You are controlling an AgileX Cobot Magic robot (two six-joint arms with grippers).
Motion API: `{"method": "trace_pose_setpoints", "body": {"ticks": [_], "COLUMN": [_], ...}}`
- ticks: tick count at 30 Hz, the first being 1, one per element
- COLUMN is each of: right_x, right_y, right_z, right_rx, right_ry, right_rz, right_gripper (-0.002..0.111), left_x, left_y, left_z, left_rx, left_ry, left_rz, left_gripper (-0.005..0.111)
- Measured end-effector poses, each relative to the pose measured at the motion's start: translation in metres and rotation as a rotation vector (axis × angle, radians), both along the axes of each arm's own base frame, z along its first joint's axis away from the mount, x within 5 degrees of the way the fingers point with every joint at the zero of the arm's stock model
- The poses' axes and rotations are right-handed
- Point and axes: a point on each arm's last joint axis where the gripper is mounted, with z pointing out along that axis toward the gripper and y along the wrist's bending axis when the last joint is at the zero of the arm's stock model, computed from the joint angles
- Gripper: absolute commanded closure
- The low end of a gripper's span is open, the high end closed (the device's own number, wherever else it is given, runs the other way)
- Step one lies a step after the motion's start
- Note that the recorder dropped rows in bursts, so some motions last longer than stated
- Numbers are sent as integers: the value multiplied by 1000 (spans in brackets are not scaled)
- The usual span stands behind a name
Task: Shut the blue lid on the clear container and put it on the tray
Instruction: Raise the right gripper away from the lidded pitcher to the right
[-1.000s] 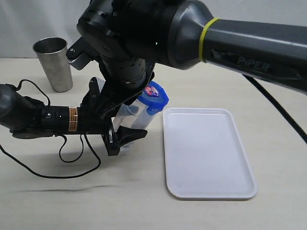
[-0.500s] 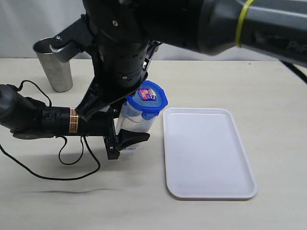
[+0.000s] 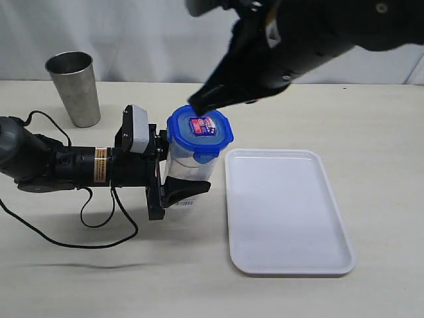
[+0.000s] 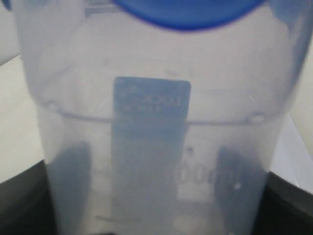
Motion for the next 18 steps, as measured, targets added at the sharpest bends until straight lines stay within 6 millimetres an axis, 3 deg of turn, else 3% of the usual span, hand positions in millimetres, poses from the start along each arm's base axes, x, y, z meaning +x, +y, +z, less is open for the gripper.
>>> {"method": "trace_pose_setpoints", "body": {"ticks": [4,6,18], "right_x": [15,18,18], "right_y": [-32,-37,-10], "right_z": [-28,-39,-70], "right_rx": [44,99,282], "right_ry": [75,98,212], "right_rz": [-125,-146,30], "right_gripper": [104,104,104], "left_x": [0,0,0], "left_y": [0,0,0], "left_z": [0,0,0], "left_rx": [1,1,6], "left_ry": [-4,-4,-4], "left_rz": [-1,-1,-6], "left_gripper": [107,107,107]}}
